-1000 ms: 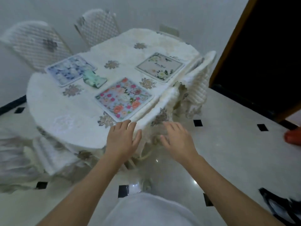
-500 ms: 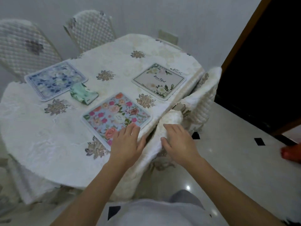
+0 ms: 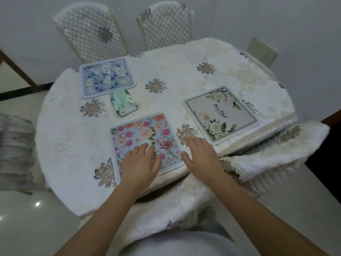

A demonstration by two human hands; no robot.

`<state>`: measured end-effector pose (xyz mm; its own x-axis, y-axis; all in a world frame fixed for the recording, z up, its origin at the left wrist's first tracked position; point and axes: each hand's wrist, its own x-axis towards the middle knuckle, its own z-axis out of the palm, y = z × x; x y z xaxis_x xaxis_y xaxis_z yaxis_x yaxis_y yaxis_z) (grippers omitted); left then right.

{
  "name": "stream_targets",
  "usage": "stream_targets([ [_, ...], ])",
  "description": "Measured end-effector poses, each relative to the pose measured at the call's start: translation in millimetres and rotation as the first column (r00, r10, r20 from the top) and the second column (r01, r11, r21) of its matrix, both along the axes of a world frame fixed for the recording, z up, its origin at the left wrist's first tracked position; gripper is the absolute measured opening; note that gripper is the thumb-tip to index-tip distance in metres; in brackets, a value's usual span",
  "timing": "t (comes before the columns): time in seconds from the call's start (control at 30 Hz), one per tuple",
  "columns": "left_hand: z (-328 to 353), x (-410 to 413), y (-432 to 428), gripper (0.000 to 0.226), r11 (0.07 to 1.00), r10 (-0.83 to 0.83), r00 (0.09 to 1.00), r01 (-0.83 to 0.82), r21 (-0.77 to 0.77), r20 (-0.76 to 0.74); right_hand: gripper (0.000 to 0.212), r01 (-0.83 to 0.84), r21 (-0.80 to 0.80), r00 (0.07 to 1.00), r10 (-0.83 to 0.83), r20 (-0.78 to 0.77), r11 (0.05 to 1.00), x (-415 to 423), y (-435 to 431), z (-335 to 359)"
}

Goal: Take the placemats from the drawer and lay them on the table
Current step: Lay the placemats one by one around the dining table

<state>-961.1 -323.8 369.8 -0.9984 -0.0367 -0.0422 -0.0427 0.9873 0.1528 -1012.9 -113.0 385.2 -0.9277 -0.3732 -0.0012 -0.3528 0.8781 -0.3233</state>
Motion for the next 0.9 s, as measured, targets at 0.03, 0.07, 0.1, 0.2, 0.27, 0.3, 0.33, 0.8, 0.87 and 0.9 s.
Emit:
stream_targets([
  [0.03, 1, -7, 11, 0.065, 1.0, 0.029, 1.0, -0.029, 0.002, 0.009, 0.05, -0.026, -0.002, 1.0, 0.026, 0.003, 1.0, -13, 9, 0],
  [0.07, 2, -13, 22, 0.065, 0.999, 0.051, 0.999, -0.051, -0.006, 0.018, 0.05, -0.051, 0.001, 0.999, 0.051, 0.004, 0.999, -24, 19, -1],
  [0.1, 3, -19, 33, 0.065, 0.997, 0.072, 0.997, -0.071, -0.018, 0.024, 0.05, -0.075, 0.01, 0.997, 0.075, 0.008, 0.997, -35, 28, -1],
  [0.2, 2, -29, 59, 0.064, 0.989, 0.145, 0.989, -0.145, -0.007, 0.034, 0.055, -0.147, 0.027, 0.989, 0.147, 0.022, 0.989, -58, 47, -6],
  [0.27, 3, -29, 69, 0.064, 0.983, 0.185, 0.982, -0.185, -0.002, 0.039, 0.059, -0.187, 0.031, 0.982, 0.186, 0.024, 0.982, -68, 55, -10],
  [0.3, 4, -28, 73, 0.064, 0.98, 0.199, 0.979, -0.199, -0.002, 0.042, 0.058, -0.197, 0.025, 0.98, 0.197, 0.026, 0.98, -71, 56, -11],
  [0.33, 5, -27, 74, 0.064, 0.978, 0.209, 0.977, -0.21, -0.002, 0.042, 0.055, -0.206, 0.009, 0.978, 0.206, 0.025, 0.978, -73, 56, -12],
  [0.8, -14, -24, 23, 0.064, 0.961, 0.271, 0.96, -0.274, 0.032, 0.07, 0.049, -0.27, -0.014, 0.962, 0.27, 0.047, 0.963, -76, 10, -22],
  [0.87, -20, -30, 22, 0.062, 0.97, 0.239, 0.967, -0.242, 0.024, 0.082, 0.049, -0.265, 0.016, 0.963, 0.264, 0.052, 0.964, -78, 6, -25],
  [0.9, -23, -33, 21, 0.061, 0.974, 0.224, 0.971, -0.226, 0.014, 0.084, 0.05, -0.264, 0.031, 0.964, 0.262, 0.05, 0.964, -79, 5, -27],
])
